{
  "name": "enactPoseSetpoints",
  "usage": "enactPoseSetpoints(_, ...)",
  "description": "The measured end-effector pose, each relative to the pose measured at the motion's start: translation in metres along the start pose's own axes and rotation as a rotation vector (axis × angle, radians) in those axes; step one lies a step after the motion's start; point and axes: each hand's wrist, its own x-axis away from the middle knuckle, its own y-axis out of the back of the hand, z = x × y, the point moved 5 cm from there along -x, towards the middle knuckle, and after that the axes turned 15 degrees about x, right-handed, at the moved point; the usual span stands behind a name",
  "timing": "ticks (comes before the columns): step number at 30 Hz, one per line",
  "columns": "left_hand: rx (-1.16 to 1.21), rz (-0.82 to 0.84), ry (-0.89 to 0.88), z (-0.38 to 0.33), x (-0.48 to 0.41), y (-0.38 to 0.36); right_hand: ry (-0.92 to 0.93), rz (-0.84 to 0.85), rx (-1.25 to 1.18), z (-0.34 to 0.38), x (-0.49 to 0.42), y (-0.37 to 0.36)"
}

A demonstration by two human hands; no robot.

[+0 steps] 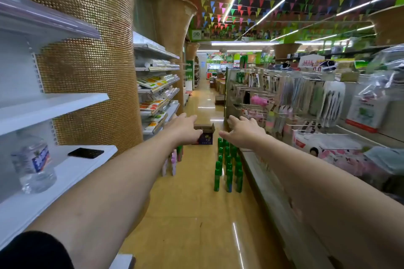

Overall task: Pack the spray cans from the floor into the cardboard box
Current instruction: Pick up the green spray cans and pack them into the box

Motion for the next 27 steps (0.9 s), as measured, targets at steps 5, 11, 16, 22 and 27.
enactPoseSetpoints(5, -0.005, 0.033, 0.035, 0.037, -0.096, 0.0, -0.034, 0.001, -0.031, 0.017, -0.091, -0.008)
enactPoseSetpoints(11, -0.001, 0.06, -0.01, 0.064, -0.198, -0.011, -0.073, 0.036, 0.007, 0.021, -0.194, -0.033)
enactPoseSetpoints(16, 0.028, 0.091, -0.002, 0.091, -0.278, -0.036, -0.097, 0.068, 0.013, 0.017, -0.28, -0.063)
enactPoseSetpoints(22, -0.02, 0.059, 0.025, 0.12, -0.388, -0.067, -0.08, 0.033, -0.005, 0.002, -0.399, -0.093)
enactPoseSetpoints(27, -0.031, 0.041, 0.075, 0.135, -0.505, -0.083, -0.057, 0.022, -0.013, -0.019, -0.517, -0.106)
